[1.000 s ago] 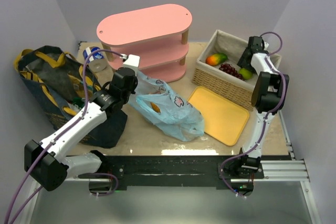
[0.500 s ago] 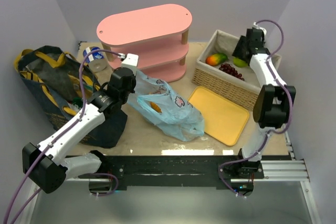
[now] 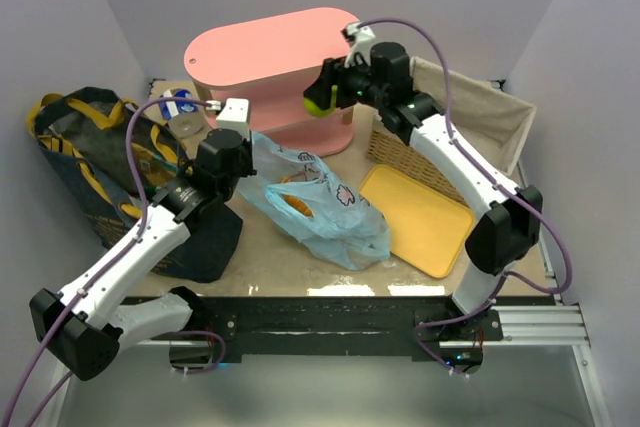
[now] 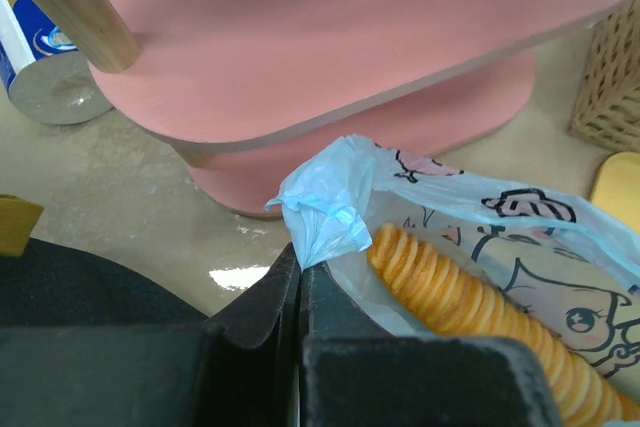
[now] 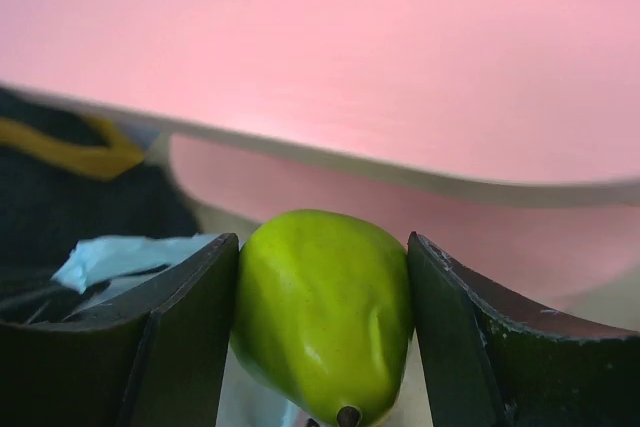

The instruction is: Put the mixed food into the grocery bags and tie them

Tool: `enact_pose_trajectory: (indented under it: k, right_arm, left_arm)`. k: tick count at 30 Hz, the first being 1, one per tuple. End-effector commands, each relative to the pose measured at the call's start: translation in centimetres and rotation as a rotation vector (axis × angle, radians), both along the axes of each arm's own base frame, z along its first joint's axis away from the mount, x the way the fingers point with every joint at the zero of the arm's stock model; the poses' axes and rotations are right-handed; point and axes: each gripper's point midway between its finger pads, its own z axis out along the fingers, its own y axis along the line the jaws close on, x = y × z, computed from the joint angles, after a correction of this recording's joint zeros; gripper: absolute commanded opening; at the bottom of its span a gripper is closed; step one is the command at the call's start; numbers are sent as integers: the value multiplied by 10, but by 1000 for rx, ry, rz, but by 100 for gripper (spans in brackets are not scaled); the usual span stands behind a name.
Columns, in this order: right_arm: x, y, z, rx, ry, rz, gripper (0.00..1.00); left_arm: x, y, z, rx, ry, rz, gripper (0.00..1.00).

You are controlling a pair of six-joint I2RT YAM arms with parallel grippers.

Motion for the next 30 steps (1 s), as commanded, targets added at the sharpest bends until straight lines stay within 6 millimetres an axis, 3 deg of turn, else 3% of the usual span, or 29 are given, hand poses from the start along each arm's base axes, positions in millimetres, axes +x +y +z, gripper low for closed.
enact_pose_trajectory:
  k: [1, 5, 8, 10, 15, 16, 18, 22, 25, 26, 28, 30]
  right_arm:
    - [-48, 57, -12, 7, 50, 329, 3]
    - [-99, 94, -29, -48, 118, 561, 5]
    - [-119, 104, -26, -107, 74, 618, 10]
    - [-126, 105, -23, -120, 65, 642, 13]
    - [-132, 106, -40, -205, 99, 655, 24]
    - [-132, 104, -42, -238, 80, 666, 32]
    - [-136, 104, -48, -267, 75, 687, 38]
    - [-151, 103, -62, -321, 89, 736, 61]
    - [-159, 106, -69, -343, 96, 770, 72]
    - [-159, 106, -68, -344, 94, 770, 74]
    - [-158, 107, -68, -346, 93, 772, 94]
    - [-155, 107, -66, -348, 90, 761, 99]
  left_arm:
    - [-2, 1, 23, -97, -69, 27, 0]
    - [-2, 3, 26, -94, -79, 28, 0]
    - [-2, 2, 26, -85, -80, 17, 0]
    - [-2, 1, 26, -84, -80, 11, 0]
    - [1, 0, 27, -82, -87, 14, 0]
    - [2, 0, 27, -82, -88, 14, 0]
    - [2, -2, 26, -85, -86, 10, 0]
    - [4, -3, 26, -79, -90, 4, 0]
    - [7, -4, 26, -73, -88, 1, 0]
    - [7, -5, 26, -72, -88, -3, 0]
    - [8, -8, 25, -70, -82, -14, 0]
    - [9, -10, 24, -69, -80, -22, 0]
